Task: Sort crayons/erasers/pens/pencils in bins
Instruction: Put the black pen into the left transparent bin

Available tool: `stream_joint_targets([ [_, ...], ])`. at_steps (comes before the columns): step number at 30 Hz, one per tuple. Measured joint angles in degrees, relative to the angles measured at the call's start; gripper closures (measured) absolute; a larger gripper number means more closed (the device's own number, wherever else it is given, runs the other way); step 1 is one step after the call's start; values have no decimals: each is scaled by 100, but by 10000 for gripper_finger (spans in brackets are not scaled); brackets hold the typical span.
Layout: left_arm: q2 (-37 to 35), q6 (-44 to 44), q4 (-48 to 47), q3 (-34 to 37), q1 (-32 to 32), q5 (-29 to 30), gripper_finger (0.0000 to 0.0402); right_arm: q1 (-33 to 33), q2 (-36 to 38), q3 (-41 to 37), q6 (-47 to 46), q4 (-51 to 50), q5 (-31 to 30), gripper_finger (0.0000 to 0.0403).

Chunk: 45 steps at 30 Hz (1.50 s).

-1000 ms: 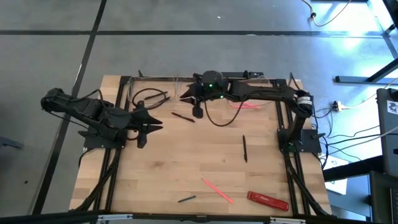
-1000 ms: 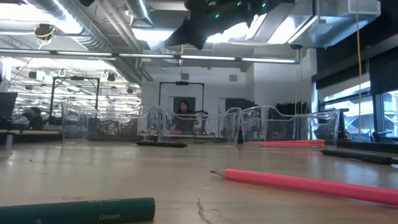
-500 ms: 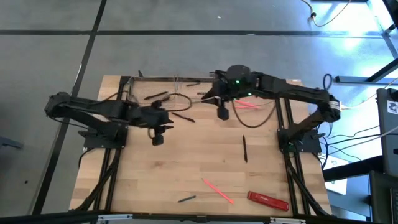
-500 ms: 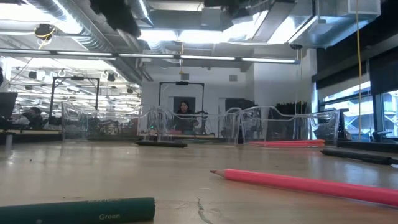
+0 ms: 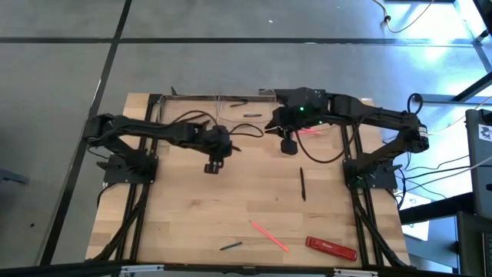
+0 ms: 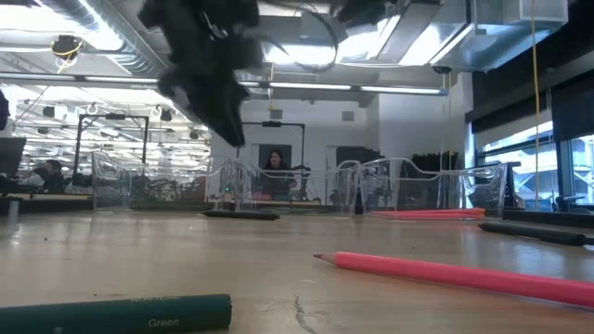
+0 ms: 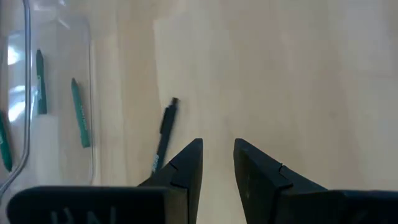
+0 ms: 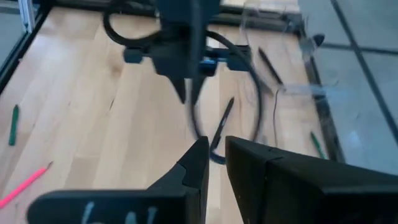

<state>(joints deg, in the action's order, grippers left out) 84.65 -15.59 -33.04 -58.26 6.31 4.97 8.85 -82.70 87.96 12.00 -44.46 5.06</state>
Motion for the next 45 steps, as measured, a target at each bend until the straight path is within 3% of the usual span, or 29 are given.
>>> stream_joint_targets([
  [10, 1041, -638, 609, 0, 723, -621, 318, -103, 0, 0, -430, -528, 0, 347],
  [21, 1808, -1155, 1350, 0, 1163, -841, 318, -101, 0, 0, -578, -632, 0, 347],
  [45, 2235, -1355, 1649, -28, 1410, -1348, 317, -101, -2, 0, -576, -639, -92, 347],
])
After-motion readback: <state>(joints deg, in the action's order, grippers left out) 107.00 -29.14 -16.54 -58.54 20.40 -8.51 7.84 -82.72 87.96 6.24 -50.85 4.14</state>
